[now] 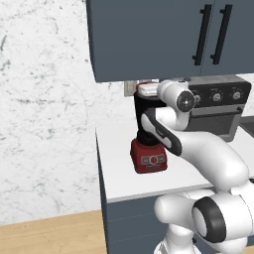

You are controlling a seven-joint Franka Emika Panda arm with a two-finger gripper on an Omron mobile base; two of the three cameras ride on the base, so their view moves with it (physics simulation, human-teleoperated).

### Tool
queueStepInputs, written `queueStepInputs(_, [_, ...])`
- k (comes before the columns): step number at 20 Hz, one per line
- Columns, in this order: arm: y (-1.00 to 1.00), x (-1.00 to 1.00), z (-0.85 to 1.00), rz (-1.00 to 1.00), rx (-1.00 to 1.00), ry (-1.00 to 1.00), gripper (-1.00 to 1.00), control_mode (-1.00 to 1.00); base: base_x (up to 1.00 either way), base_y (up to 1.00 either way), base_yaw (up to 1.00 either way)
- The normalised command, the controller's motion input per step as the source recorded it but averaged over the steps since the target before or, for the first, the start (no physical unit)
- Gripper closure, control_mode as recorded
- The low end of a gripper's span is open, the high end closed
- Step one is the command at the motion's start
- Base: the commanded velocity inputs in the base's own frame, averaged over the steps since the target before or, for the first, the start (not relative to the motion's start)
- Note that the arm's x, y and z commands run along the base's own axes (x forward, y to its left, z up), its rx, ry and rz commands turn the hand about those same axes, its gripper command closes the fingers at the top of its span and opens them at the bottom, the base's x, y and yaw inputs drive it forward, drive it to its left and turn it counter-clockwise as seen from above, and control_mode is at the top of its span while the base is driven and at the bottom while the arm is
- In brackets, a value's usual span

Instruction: Close the lid blender by securely placing the lid on top.

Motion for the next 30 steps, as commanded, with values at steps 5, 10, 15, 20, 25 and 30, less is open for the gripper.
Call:
queueStepInputs(5, [0.0, 0.08, -0.53, 0.0, -0.02, -0.1, 1.0, -1.0, 0.0, 0.0, 0.0])
queueStepInputs(10, [0.13, 0.13, -0.42, 0.0, -0.02, -0.09, 1.0, -1.0, 0.0, 0.0, 0.0])
queueStepInputs(15, [0.25, 0.03, -0.3, 0.0, -0.05, 0.02, 1.0, -1.0, 0.0, 0.0, 0.0])
queueStepInputs(20, [0.03, -0.1, -0.35, 0.0, -0.1, 0.16, 1.0, -1.0, 0.0, 0.0, 0.0])
queueStepInputs(25, [-0.04, -0.65, -0.03, -0.01, -0.06, 0.29, -1.0, -1.0, 0.0, 0.0, 0.0])
queueStepInputs(30, [-0.1, -0.83, 0.0, -0.02, -0.03, 0.26, -1.0, -1.0, 0.0, 0.0, 0.0])
